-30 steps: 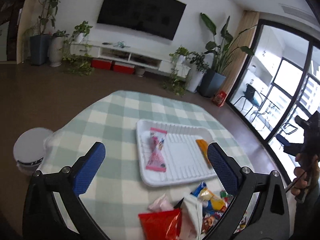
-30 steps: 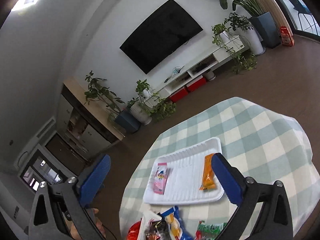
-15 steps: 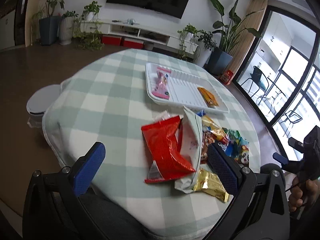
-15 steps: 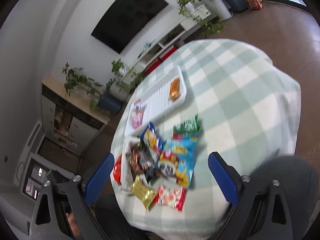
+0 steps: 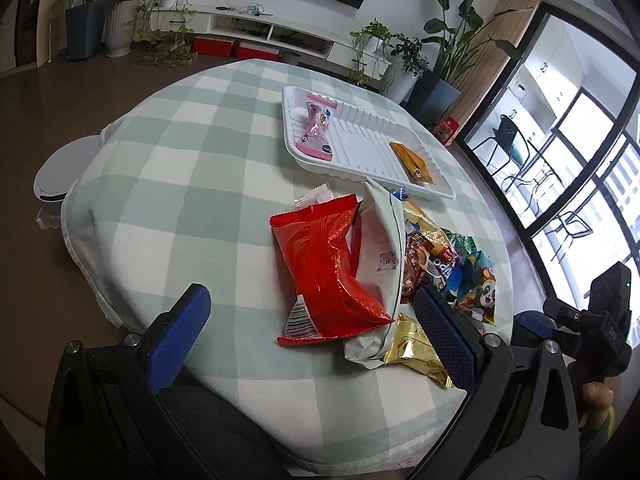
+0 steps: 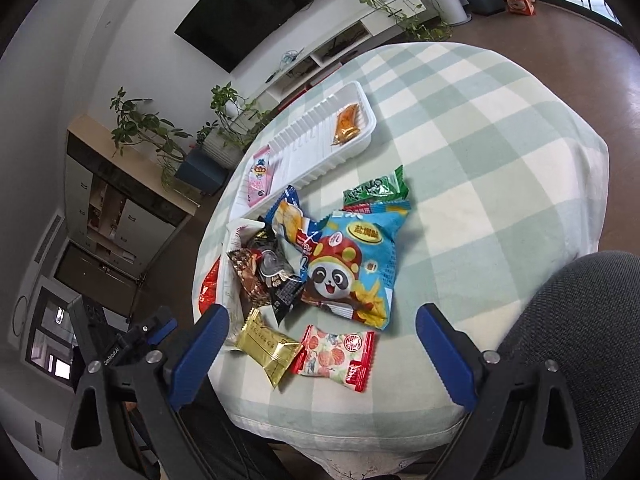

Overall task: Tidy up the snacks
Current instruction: 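Return both tools to the snack pile and grasp the red chip bag with the left tool, then grasp the blue panda-print bag with the right tool while the left tool holds the red bag, then carry both bags over the tray and open both tools to release them, then withdraw both tools from the tray back toward the remaining snacks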

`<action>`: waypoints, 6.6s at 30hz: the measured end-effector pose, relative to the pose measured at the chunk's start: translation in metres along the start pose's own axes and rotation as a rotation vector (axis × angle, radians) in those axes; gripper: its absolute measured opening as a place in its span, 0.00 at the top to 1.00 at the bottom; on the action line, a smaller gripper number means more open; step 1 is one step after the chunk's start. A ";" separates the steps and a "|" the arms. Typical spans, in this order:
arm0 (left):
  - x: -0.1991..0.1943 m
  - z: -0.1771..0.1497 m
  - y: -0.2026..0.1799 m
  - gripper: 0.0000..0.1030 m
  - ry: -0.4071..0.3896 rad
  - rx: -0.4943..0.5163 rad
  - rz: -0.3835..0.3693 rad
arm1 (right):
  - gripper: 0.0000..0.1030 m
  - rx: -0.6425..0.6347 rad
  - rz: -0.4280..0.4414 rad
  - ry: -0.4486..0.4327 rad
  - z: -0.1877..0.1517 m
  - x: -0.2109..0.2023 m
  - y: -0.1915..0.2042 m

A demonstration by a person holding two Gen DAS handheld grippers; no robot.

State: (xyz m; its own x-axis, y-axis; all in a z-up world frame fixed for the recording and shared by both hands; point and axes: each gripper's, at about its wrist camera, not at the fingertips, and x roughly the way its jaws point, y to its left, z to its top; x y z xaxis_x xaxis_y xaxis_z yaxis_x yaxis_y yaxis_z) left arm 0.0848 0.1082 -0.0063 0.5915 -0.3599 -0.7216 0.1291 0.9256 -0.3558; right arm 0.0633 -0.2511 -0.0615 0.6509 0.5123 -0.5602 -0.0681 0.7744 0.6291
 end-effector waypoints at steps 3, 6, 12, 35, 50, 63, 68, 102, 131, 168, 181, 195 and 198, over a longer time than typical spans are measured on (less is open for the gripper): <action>0.006 0.007 -0.001 0.01 0.017 0.009 -0.002 | 0.07 -0.003 -0.011 0.008 0.000 0.001 0.001; 0.018 0.014 -0.004 0.01 0.056 0.032 0.001 | 0.07 -0.004 -0.023 0.010 0.001 0.002 0.003; 0.047 0.022 -0.009 0.02 0.139 0.064 0.001 | 0.07 -0.079 -0.078 -0.024 0.003 -0.001 0.015; 0.095 0.024 -0.008 0.64 0.260 0.145 0.012 | 0.07 -0.055 -0.164 0.094 0.013 0.040 0.013; 0.089 0.020 -0.004 0.68 0.216 0.153 0.002 | 0.13 0.002 -0.160 0.136 0.027 0.067 0.001; 0.088 0.017 -0.005 0.68 0.214 0.147 -0.010 | 0.36 -0.067 -0.155 0.134 0.027 0.069 0.002; 0.088 0.017 -0.005 0.68 0.214 0.145 -0.013 | 0.43 -0.073 -0.140 0.134 0.025 0.068 0.000; 0.058 0.032 0.010 0.68 0.124 0.072 -0.100 | 0.53 0.015 -0.077 0.036 0.044 0.019 -0.017; 0.189 0.214 -0.069 0.68 0.150 0.248 -0.091 | 0.53 -0.283 -0.106 0.049 0.242 0.145 0.061; 0.246 0.191 -0.066 0.41 0.192 0.296 -0.031 | 0.42 -0.342 -0.226 0.194 0.227 0.224 0.043; 0.159 0.187 -0.058 0.16 -0.009 0.282 -0.065 | 0.24 -0.285 -0.126 0.056 0.233 0.139 0.052; 0.024 0.068 -0.030 0.00 -0.235 0.113 -0.100 | 0.04 -0.158 0.164 -0.054 0.108 0.020 0.042; 0.022 0.047 -0.021 0.00 -0.125 0.021 0.001 | 0.04 -0.172 0.147 -0.055 0.069 0.012 0.040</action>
State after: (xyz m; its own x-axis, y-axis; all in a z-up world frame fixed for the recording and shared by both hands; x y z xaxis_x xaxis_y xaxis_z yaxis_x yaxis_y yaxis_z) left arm 0.1326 0.0865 0.0136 0.6861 -0.3427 -0.6417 0.1445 0.9287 -0.3415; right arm 0.1203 -0.2391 -0.0060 0.6645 0.6066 -0.4363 -0.2898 0.7475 0.5978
